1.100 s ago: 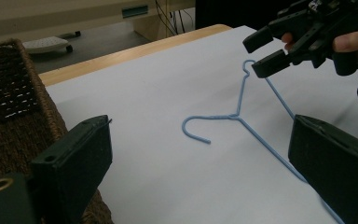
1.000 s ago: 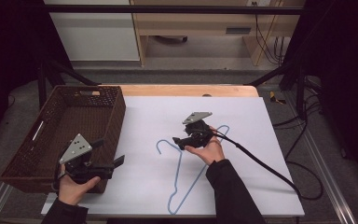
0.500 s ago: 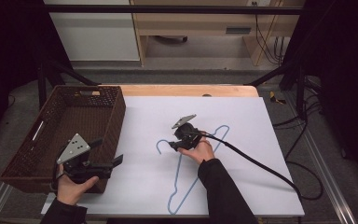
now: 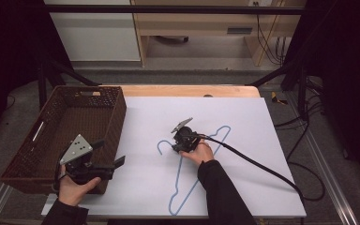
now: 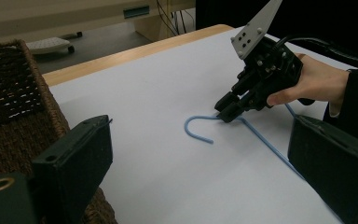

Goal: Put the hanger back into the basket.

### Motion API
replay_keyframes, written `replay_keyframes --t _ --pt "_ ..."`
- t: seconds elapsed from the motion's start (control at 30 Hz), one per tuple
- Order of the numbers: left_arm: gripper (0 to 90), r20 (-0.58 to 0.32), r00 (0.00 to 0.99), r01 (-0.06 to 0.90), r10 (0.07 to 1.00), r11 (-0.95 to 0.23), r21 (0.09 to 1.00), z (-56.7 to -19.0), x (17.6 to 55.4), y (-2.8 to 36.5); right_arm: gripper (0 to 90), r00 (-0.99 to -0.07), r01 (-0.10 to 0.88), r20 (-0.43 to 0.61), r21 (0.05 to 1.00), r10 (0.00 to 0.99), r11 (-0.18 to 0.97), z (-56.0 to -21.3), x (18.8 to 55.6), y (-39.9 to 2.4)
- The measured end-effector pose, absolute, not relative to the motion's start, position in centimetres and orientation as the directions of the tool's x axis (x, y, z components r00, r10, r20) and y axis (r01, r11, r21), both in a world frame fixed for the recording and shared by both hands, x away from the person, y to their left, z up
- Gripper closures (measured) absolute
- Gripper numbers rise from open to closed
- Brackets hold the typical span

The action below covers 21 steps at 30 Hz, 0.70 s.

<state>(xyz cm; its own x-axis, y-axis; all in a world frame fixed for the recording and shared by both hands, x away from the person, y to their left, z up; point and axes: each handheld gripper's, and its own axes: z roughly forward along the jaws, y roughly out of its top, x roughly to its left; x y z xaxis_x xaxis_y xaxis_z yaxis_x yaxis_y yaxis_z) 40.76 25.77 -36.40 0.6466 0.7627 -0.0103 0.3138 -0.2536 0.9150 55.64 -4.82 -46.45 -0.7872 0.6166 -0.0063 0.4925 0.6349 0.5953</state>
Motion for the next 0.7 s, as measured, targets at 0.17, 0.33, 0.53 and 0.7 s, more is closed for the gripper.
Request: replay_keyframes --t 0.17,0.33,0.53,0.7 --pt "6.1 -0.014 0.647 0.316 0.762 -0.251 0.915 -36.5 40.7 25.7 80.4 -0.795 0.487 0.0 0.596 0.607 0.638 -46.5 55.6 -4.8" --pt "6.3 -0.014 0.649 0.316 0.76 -0.253 0.914 -36.5 40.8 25.6 85.5 -0.797 0.495 0.017 0.592 0.604 0.636 -46.5 55.8 -4.9" --pt "6.4 -0.014 0.657 0.321 0.754 -0.263 0.91 -36.7 40.8 25.1 86.1 -0.806 0.491 0.027 0.588 0.591 0.643 -46.4 56.0 -5.1" --pt "6.9 -0.034 0.673 0.34 0.739 -0.268 0.902 -37.1 40.8 24.1 86.3 -0.801 0.475 0.01 0.618 0.598 0.626 -45.7 55.9 -5.3"
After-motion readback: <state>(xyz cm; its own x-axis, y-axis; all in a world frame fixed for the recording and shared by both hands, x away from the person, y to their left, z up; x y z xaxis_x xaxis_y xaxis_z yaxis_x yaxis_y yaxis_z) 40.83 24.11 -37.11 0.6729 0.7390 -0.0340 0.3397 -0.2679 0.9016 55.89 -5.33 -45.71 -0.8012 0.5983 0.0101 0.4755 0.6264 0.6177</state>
